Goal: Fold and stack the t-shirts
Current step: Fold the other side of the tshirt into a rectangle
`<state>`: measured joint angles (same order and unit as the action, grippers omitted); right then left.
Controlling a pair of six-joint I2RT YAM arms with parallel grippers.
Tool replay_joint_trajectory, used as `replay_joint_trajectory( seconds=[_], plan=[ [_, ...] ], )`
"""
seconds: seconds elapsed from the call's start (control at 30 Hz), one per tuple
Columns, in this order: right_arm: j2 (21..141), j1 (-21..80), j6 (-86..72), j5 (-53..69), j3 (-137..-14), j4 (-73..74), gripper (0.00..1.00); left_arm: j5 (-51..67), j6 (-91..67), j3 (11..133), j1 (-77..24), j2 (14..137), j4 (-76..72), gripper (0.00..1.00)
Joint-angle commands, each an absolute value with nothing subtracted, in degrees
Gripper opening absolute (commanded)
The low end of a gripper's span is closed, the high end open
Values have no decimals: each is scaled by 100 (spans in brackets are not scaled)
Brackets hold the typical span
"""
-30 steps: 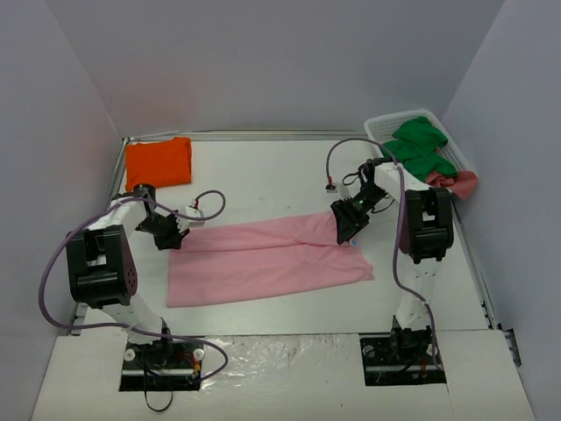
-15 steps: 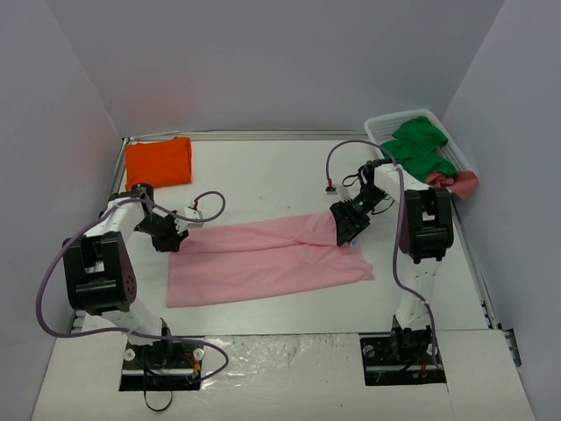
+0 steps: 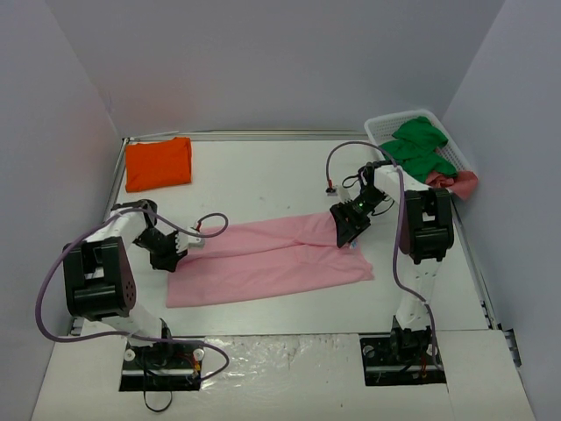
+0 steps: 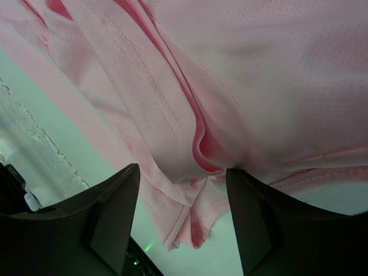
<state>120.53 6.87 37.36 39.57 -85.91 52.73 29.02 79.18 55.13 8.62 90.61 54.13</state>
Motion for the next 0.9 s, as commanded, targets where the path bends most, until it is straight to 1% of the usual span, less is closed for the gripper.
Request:
replay_joint_trajectory(
  seconds=[0.0, 0.2, 0.37, 0.5, 0.6, 0.67, 0.7, 0.77, 0.87],
  plan=[
    [11690, 712, 3726, 3929, -8552, 5493, 58, 2873, 8147, 5502, 887, 8710, 5642, 7],
    [11488, 712, 3735, 3929, -8560, 5511, 59, 3357, 8051, 5984, 940, 8509, 6352, 7],
    [11181, 712, 3805, 3955, -8613, 5633, 59, 3971, 7630, 6828, 1098, 8166, 6723, 7],
    [10846, 721, 3911, 4025, -8780, 5774, 60, 4622, 5997, 7259, 1327, 7998, 6129, 8],
    [10732, 747, 3964, 3903, -8912, 5766, 62, 5044, 4705, 7269, 1467, 7998, 5364, 21],
    [10810, 773, 4025, 3867, -9070, 5766, 62, 5298, 3864, 7181, 1520, 8051, 4794, 21],
    [10854, 782, 4043, 3876, -9140, 5774, 62, 5343, 3650, 7172, 1555, 8155, 4633, 21],
    [11047, 852, 4131, 3911, -9342, 5766, 62, 5475, 3202, 7241, 1564, 8392, 4457, 25],
    [11451, 940, 4219, 4060, -9694, 5810, 62, 5695, 2787, 7418, 1643, 8727, 4377, 27]
  ],
)
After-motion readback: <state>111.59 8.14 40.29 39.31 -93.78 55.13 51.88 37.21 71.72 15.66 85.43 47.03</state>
